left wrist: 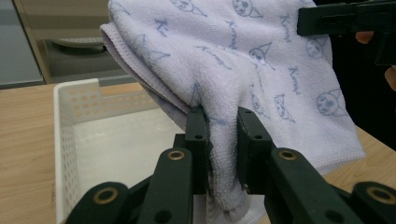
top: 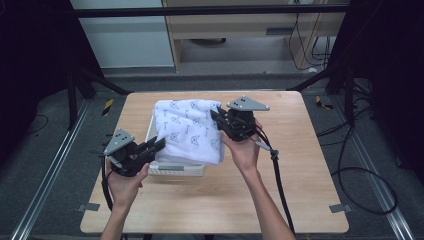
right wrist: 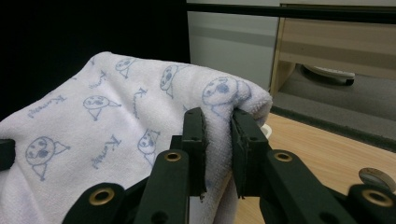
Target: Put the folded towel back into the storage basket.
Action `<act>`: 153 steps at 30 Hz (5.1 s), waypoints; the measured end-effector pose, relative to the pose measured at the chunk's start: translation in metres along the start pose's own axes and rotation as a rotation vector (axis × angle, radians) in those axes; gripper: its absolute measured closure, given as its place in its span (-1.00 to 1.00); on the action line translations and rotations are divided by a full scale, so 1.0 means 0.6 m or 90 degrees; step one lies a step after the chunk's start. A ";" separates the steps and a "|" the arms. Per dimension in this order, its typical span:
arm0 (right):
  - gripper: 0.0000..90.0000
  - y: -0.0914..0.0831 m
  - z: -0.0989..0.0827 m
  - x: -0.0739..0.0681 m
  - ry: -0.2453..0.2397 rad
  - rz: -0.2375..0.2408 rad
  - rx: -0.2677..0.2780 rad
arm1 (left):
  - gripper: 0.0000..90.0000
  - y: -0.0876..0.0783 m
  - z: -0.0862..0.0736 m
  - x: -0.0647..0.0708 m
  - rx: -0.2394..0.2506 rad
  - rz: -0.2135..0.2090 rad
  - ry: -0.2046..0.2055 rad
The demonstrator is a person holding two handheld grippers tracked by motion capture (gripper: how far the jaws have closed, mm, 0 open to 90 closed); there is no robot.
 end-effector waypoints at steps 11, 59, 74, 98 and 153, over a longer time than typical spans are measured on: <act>0.72 0.041 0.005 -0.005 0.001 0.003 -0.004 | 0.69 0.007 0.000 -0.032 -0.005 0.024 -0.011; 0.71 0.193 -0.059 0.008 -0.007 -0.020 -0.093 | 0.70 0.089 -0.071 -0.126 -0.090 0.100 -0.025; 0.70 0.213 -0.093 0.024 0.008 -0.030 -0.121 | 0.70 0.111 -0.091 -0.127 -0.119 0.105 -0.013; 0.69 0.229 -0.146 0.047 0.031 -0.050 -0.159 | 0.69 0.144 -0.126 -0.122 -0.169 0.110 0.010; -0.52 0.001 -0.138 0.078 0.006 -0.022 -0.081 | -0.03 0.068 -0.092 -0.087 -0.059 0.071 0.040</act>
Point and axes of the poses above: each handheld gripper's, and its own axes: y roughly forward along the jaws, z roughly out of its top, x roughly to its right, the point moved 7 cm from there along y, roughly forward along the jaws, and after that the axes turned 11 degrees about z, right-handed, at the moved point
